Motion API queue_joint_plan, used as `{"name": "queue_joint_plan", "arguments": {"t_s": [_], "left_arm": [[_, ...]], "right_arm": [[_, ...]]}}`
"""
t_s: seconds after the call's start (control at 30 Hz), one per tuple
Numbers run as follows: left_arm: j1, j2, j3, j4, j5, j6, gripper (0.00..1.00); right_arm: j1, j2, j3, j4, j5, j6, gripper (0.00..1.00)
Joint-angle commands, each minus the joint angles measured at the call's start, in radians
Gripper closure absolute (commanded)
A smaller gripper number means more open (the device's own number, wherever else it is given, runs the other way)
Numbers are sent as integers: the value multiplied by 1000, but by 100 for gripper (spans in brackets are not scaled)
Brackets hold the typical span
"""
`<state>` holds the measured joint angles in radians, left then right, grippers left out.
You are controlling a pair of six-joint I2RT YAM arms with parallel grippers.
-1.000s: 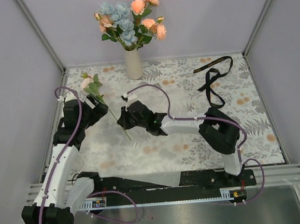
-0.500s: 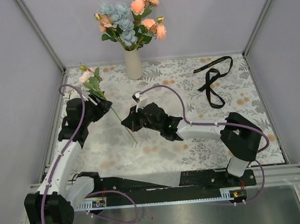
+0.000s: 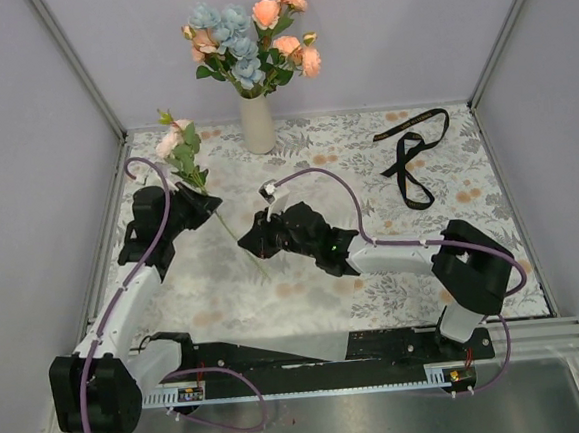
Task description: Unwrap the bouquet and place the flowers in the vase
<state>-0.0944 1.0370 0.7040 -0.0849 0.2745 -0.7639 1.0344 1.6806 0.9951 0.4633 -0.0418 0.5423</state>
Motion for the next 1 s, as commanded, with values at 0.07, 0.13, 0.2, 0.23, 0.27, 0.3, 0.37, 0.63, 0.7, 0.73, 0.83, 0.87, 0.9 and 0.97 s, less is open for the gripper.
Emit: {"name": "queue_joint_plan", "arguments": {"t_s": [0.07, 0.13, 0.2, 0.23, 0.27, 0.3, 0.37, 0.63, 0.7, 0.73, 0.83, 0.87, 0.9, 0.97], "left_arm": [[-19, -92, 46, 123, -35, 158, 100], [-42, -101, 86, 129, -55, 204, 100], [-62, -106, 129, 137, -72, 245, 100], [-71, -107, 153, 154, -86, 265, 100], [-86, -107, 167, 184, -101, 281, 100], [-94, -104, 175, 236, -106, 296, 100], [-105, -88, 198, 342, -97, 319, 100], [-260, 14, 219, 821, -149, 688, 100], [-263, 72, 256, 887, -136, 709, 100], [-263, 98, 282, 910, -133, 712, 100], [-263, 191, 363, 961, -139, 732, 100], [-263, 224, 389, 974, -138, 739, 100], [-261, 248, 420, 987, -138, 739, 100], [-260, 326, 459, 1049, -108, 738, 100]], "right_arm": [[6, -114, -48, 15, 19, -39, 48], [6, -149, -81, 23, 60, -42, 32], [6, -191, -125, 47, 83, -36, 19], [6, -221, -145, 61, 92, -33, 10], [6, -242, -163, 58, 98, -35, 1], [6, -268, -174, 46, 111, -41, 1], [6, -326, -205, 5, 154, -56, 0], [6, -587, -351, -100, 289, -139, 1], [6, -622, -352, -141, 316, -157, 0], [6, -634, -354, -153, 329, -165, 1], [6, -663, -355, -169, 330, -171, 0], [7, -668, -355, -173, 333, -173, 1], [6, -670, -354, -179, 332, -174, 0], [6, -670, -337, -216, 329, -176, 0]]}}
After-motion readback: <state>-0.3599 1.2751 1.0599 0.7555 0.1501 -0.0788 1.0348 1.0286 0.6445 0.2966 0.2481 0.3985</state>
